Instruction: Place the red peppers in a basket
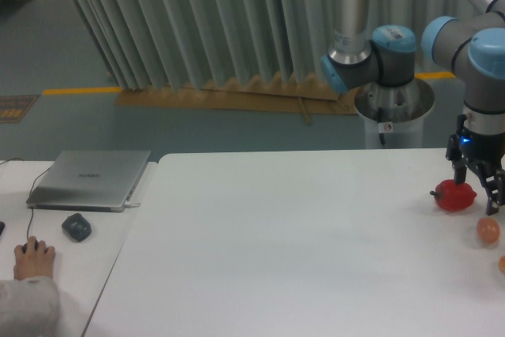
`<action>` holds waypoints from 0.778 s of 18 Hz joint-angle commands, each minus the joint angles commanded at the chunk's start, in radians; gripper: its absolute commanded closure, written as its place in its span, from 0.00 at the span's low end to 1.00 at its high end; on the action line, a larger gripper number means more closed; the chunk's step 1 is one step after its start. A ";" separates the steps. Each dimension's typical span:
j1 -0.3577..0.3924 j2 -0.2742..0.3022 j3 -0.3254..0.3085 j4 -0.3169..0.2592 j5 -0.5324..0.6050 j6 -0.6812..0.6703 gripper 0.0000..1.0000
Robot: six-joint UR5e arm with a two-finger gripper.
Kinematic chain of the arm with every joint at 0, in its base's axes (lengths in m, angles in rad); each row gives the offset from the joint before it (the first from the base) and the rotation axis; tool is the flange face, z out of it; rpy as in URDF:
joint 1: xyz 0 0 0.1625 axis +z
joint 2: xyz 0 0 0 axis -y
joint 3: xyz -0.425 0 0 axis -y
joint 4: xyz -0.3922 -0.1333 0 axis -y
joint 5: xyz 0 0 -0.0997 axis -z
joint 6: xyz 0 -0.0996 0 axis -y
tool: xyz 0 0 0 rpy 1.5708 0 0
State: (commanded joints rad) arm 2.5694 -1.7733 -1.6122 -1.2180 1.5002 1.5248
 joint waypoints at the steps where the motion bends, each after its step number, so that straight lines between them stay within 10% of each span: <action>1: -0.002 0.000 -0.003 0.000 0.002 0.000 0.00; 14: -0.009 -0.002 -0.003 0.005 0.066 -0.041 0.00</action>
State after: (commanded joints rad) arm 2.5602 -1.7748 -1.6153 -1.2134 1.5662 1.4834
